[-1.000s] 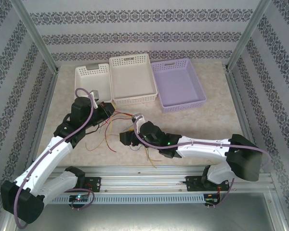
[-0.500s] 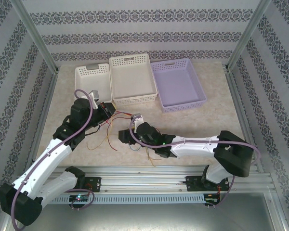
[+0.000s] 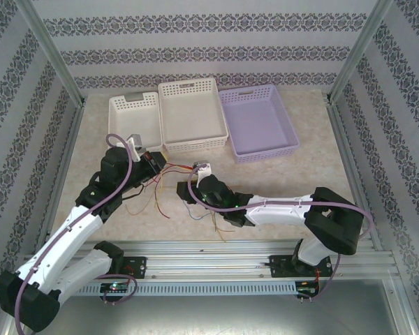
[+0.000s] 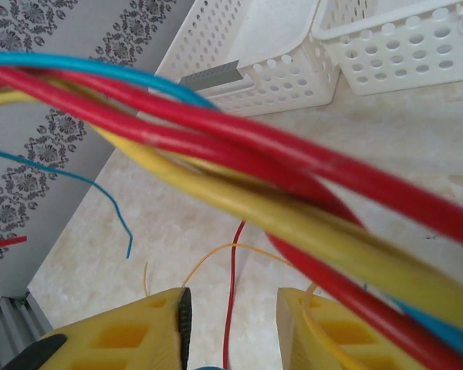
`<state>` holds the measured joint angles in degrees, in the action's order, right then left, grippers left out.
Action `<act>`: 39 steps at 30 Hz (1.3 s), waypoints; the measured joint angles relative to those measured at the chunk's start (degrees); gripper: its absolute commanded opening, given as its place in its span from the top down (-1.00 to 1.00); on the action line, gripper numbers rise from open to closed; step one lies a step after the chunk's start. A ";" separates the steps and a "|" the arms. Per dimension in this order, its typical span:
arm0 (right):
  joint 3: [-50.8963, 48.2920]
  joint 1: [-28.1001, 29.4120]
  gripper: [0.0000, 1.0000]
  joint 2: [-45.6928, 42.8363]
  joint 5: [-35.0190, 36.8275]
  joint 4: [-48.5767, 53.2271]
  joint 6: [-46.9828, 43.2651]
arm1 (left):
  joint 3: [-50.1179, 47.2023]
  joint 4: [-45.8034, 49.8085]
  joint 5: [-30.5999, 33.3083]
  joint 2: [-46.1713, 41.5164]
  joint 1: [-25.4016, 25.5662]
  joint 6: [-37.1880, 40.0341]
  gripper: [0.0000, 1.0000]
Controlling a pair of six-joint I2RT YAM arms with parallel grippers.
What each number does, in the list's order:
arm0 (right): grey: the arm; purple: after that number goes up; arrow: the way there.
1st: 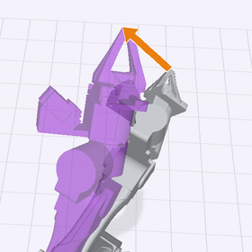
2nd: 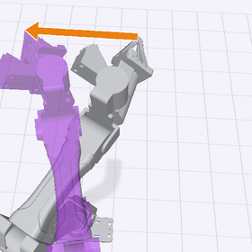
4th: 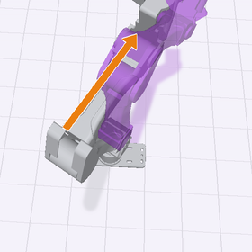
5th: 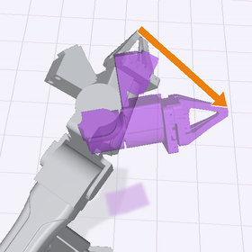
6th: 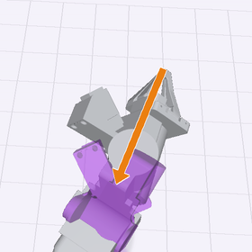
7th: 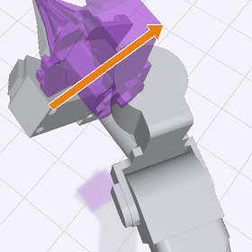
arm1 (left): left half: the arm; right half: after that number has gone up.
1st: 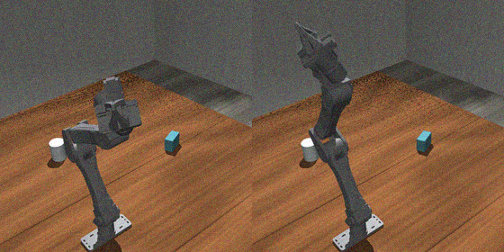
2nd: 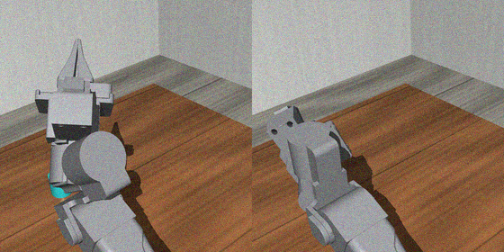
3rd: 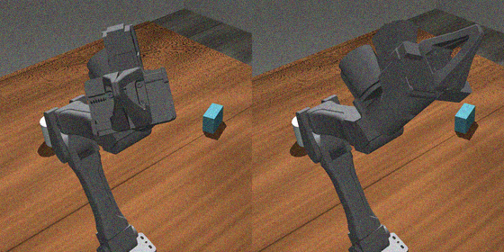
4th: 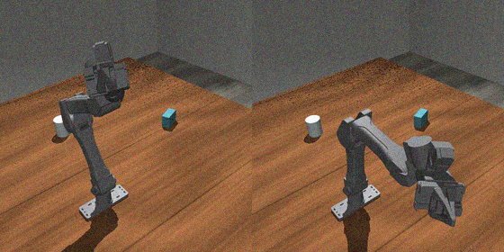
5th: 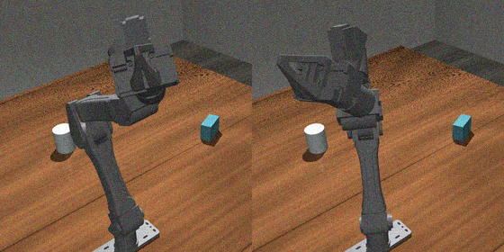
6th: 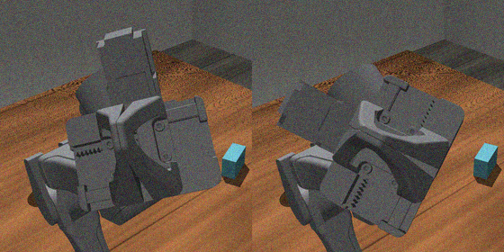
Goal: Untangle the cables
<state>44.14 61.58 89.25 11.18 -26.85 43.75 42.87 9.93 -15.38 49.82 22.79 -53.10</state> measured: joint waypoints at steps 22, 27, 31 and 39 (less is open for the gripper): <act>-11.98 -3.19 1.00 -24.46 -5.77 2.25 -0.59 | 5.99 9.99 4.94 1.05 -0.15 11.13 1.00; -13.70 -8.92 1.00 -40.33 -6.12 8.98 -1.31 | 6.34 13.20 4.39 2.27 -0.31 17.03 1.00; -13.70 -14.80 1.00 -49.75 -6.21 14.91 -1.92 | 6.34 16.09 4.02 2.36 -0.39 21.55 1.00; -13.66 -24.72 1.00 -58.31 -8.55 26.18 -1.88 | 9.16 22.64 3.30 3.19 -0.39 27.43 1.00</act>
<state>30.48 36.86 30.94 2.63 -0.67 41.87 52.03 32.58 -12.08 53.01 22.39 -25.67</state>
